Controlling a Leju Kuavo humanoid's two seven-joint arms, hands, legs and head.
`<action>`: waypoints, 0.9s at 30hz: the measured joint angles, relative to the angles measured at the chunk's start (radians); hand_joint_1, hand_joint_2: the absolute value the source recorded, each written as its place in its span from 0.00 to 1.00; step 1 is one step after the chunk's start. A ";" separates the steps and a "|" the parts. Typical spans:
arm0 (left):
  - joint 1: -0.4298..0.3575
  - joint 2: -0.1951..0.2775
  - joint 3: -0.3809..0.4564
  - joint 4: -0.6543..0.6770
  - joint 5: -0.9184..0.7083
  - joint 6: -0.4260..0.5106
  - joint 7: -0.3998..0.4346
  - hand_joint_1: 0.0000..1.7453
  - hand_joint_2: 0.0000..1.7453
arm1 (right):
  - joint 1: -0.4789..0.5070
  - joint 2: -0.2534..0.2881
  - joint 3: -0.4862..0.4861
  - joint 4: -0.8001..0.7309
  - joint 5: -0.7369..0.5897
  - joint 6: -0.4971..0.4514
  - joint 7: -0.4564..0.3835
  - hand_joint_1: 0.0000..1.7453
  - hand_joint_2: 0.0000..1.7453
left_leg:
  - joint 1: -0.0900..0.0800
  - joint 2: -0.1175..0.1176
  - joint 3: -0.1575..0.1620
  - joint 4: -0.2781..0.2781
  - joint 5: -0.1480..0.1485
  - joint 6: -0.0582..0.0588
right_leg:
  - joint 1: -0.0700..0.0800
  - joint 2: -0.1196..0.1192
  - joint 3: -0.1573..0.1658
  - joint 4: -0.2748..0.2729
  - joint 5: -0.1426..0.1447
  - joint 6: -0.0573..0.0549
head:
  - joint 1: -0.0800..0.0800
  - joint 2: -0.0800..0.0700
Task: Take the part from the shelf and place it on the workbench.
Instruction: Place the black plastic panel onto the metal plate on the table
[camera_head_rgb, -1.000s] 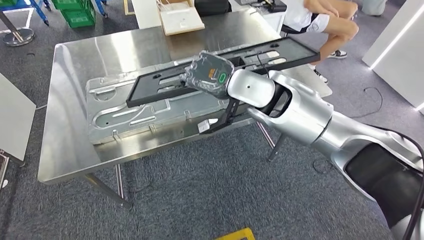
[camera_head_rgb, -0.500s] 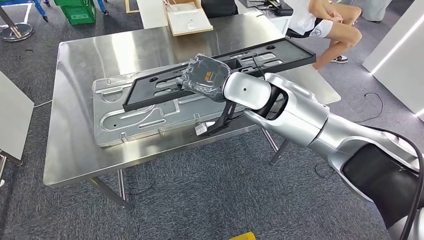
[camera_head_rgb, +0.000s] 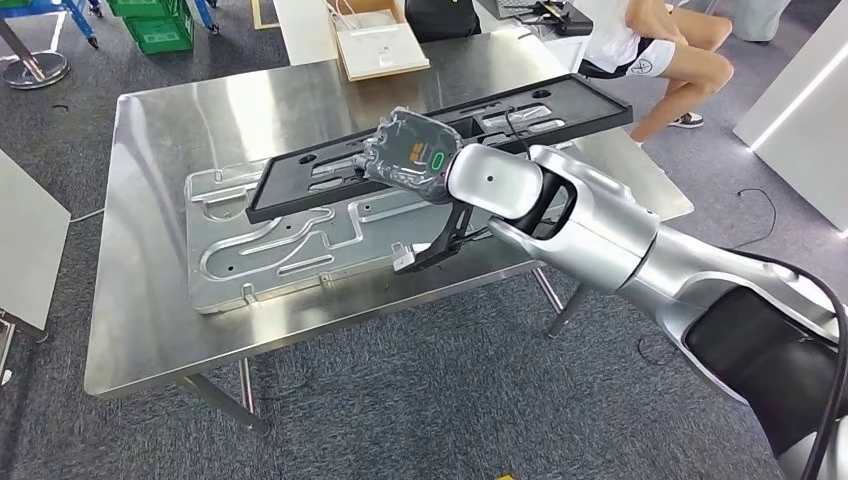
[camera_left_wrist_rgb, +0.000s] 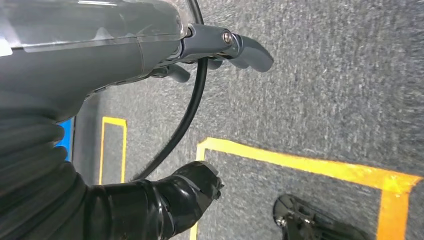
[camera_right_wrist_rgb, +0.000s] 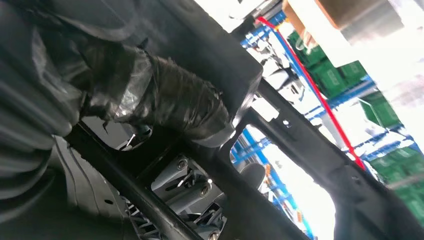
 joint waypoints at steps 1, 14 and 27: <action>0.000 0.001 0.000 0.000 0.000 0.001 0.001 0.00 1.00 | 0.000 0.000 0.000 0.000 -0.001 0.000 0.000 1.00 1.00 | 0.000 0.001 -0.018 0.038 -0.014 -0.006 | -0.006 -0.002 0.016 -0.013 -0.001 0.002 | -0.001 0.000; 0.003 0.006 0.001 -0.001 0.000 -0.001 -0.002 0.00 1.00 | 0.000 0.002 0.006 0.001 -0.011 0.001 -0.001 1.00 1.00 | 0.020 0.003 -0.069 -0.020 0.091 -0.005 | -0.024 -0.001 0.119 -0.004 -0.113 0.068 | -0.007 0.000; 0.003 -0.001 0.002 0.000 0.004 -0.008 -0.029 0.00 1.00 | 0.009 -0.004 0.010 0.002 -0.012 0.000 -0.001 1.00 1.00 | 0.008 -0.010 0.006 -0.030 0.027 0.012 | -0.006 0.003 -0.024 0.028 0.012 0.036 | -0.005 0.000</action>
